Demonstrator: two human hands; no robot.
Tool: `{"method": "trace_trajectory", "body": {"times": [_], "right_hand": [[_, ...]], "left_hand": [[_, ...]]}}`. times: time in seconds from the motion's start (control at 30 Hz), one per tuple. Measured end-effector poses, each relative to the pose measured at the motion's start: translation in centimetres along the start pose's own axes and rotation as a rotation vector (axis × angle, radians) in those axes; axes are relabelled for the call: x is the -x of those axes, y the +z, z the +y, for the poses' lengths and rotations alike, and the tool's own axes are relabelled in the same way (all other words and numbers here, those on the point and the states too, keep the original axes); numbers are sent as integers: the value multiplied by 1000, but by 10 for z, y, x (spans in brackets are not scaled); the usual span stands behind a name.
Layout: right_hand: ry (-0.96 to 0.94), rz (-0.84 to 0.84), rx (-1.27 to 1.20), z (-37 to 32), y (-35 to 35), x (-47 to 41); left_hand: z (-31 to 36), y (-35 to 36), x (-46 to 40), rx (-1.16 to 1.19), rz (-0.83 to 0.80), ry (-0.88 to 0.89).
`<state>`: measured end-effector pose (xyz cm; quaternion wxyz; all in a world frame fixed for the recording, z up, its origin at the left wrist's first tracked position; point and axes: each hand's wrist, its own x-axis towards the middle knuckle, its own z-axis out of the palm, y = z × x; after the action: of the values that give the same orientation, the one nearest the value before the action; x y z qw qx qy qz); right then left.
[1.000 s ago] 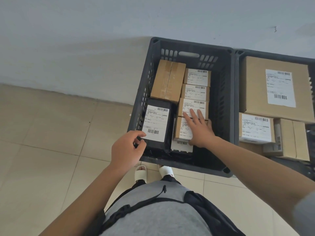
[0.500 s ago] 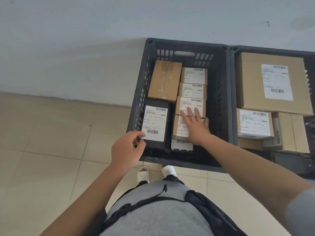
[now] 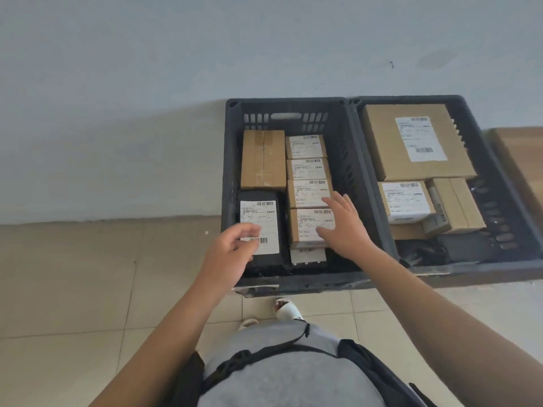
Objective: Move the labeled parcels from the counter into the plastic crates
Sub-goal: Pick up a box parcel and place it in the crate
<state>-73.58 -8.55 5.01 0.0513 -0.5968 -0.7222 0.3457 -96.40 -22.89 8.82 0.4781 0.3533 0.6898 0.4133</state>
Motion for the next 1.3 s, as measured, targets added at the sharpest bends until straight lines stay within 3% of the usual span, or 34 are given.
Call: {"method": "trace_trajectory", "body": {"times": [0.13,0.6,0.77,1.03,1.3], "right_hand": [[129,291,-385,-18,-5,79],[445,780,-987,25,-30,268],[444,871,-1143,74,-51,294],[406,1071,-1287,201,-118,361],[456,1167,-1362,323,-173,412]], "left_hand": [[11,9,4,78,-126,39],[39,139,65,74,-675,-18],[58,204,94,6,-773,-6],[84,367,146,-40,-908,-3],[90,502,184,-95,-946,3]]}}
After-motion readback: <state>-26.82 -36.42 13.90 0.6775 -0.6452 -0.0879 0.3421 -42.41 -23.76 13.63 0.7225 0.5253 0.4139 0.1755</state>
